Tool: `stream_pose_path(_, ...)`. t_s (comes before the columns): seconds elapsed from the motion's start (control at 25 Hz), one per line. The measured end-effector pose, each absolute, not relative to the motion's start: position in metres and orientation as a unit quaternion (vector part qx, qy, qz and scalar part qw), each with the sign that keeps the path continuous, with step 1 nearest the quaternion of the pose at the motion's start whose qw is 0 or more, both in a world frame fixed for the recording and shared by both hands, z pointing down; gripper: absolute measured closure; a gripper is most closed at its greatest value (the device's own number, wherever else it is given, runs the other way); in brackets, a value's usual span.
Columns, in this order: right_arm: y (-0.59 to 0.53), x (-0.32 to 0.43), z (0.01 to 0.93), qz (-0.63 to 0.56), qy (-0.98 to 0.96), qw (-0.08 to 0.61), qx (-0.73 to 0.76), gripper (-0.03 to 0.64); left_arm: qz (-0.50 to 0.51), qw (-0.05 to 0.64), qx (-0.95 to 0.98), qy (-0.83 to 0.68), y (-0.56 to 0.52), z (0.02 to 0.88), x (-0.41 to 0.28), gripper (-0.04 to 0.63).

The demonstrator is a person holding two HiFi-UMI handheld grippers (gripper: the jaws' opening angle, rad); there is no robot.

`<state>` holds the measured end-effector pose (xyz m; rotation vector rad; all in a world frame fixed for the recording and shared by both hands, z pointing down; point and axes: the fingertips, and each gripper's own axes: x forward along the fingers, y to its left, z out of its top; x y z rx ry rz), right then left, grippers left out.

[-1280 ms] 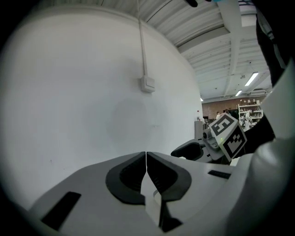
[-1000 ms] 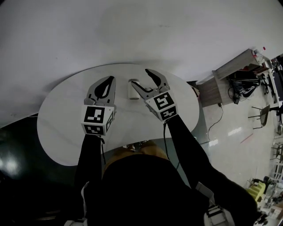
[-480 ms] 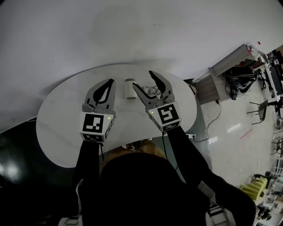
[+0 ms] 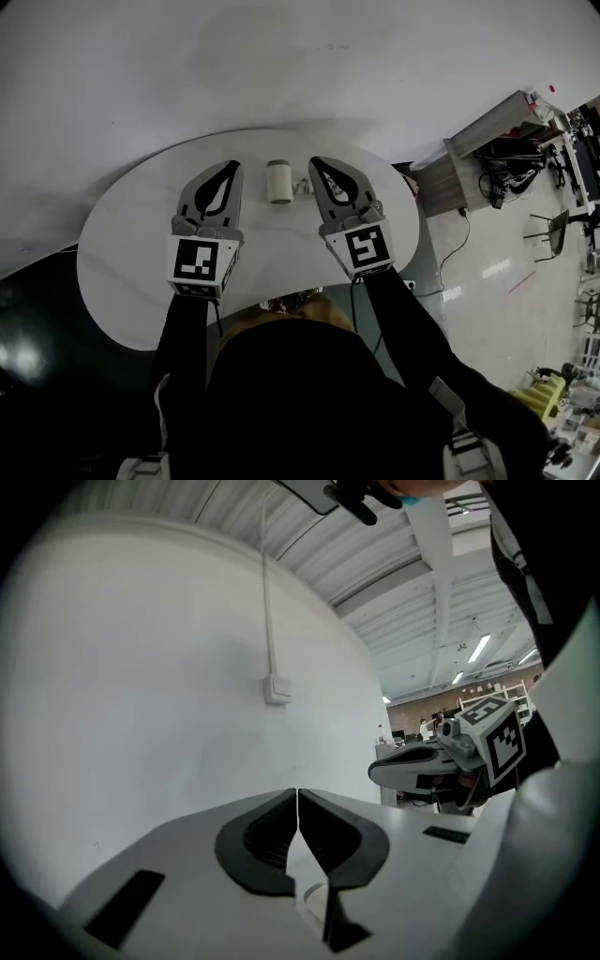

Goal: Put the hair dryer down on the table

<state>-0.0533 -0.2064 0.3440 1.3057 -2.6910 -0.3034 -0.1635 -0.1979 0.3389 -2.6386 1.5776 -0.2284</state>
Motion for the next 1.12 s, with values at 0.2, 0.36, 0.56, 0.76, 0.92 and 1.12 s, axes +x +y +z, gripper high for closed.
stream_pose_path(0.2,-0.208,-0.053,0.345,-0.047,-0.893,0.071,0.443,0.591,-0.061,0.047,-0.852,0.518,-0.199,0.328,-0.167,0.575)
stream_pose_path(0.36,-0.214,-0.049,0.343,-0.058,-0.882,0.077,0.462,0.590,-0.058,0.053,-0.848,0.524,-0.199,0.325,-0.168,0.575)
stream_pose_path(0.56,-0.216,-0.051,0.329,-0.044,-0.878,0.056,0.473,0.591,-0.045,0.062,-0.848,0.524,-0.199,0.318,-0.165,0.575)
stream_pose_path(0.76,-0.211,-0.052,0.338,-0.046,-0.879,0.069,0.470,0.590,-0.055,0.048,-0.847,0.527,-0.196,0.320,-0.164,0.575)
stream_pose_path(0.92,-0.212,-0.046,0.342,-0.041,-0.877,0.072,0.474,0.591,-0.054,0.053,-0.841,0.535,-0.201,0.320,-0.168,0.575)
stream_pose_path(1.12,-0.210,-0.045,0.345,-0.034,-0.877,0.069,0.474,0.590,-0.053,0.053,-0.838,0.540,-0.201,0.321,-0.170,0.575)
